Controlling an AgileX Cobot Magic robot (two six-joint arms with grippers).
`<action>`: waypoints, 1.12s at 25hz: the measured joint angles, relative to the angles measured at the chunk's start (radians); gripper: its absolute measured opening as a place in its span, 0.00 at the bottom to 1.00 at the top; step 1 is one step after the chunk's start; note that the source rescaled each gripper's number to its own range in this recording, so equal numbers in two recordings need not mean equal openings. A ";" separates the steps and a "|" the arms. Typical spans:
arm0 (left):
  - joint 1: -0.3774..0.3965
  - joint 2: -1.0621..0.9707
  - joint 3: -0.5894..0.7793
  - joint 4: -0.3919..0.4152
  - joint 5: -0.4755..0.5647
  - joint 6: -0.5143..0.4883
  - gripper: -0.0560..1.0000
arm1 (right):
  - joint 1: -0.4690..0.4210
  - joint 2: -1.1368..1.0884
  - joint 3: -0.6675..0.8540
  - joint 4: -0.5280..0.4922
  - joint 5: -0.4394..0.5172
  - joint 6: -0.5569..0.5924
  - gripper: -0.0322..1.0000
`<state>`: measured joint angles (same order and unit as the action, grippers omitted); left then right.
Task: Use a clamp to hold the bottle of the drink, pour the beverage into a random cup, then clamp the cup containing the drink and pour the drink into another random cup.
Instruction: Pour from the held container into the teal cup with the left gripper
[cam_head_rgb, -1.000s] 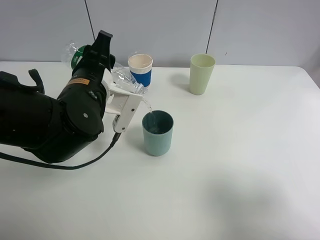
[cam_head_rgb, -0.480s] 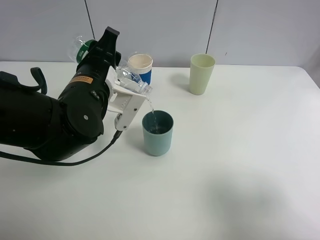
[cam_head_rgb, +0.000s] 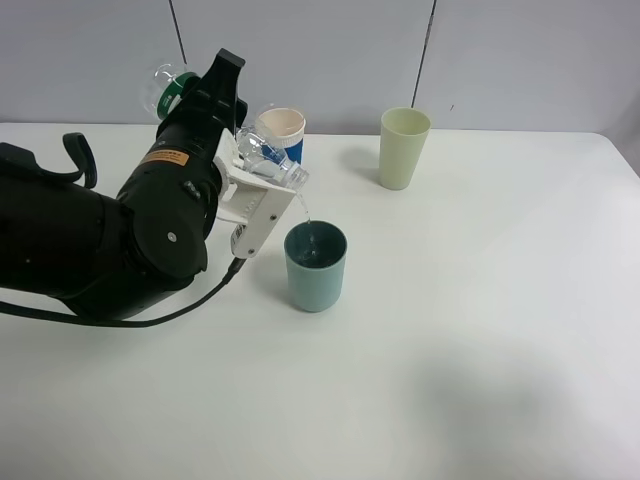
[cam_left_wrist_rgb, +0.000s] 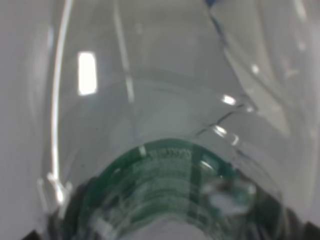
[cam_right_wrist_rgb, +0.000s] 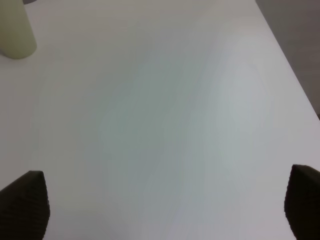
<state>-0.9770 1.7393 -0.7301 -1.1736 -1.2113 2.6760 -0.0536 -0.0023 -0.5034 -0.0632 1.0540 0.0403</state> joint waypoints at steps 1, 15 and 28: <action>0.000 0.000 0.000 0.000 0.000 -0.012 0.11 | 0.000 0.000 0.000 0.000 0.000 0.000 1.00; 0.000 0.000 0.000 -0.172 0.215 -0.378 0.11 | 0.000 0.000 0.000 0.000 0.000 0.000 1.00; 0.099 -0.010 0.000 -0.142 0.503 -0.653 0.11 | 0.000 0.000 0.000 0.000 0.000 0.000 1.00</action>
<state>-0.8783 1.7290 -0.7301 -1.3157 -0.7081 2.0228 -0.0536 -0.0023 -0.5034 -0.0632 1.0540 0.0403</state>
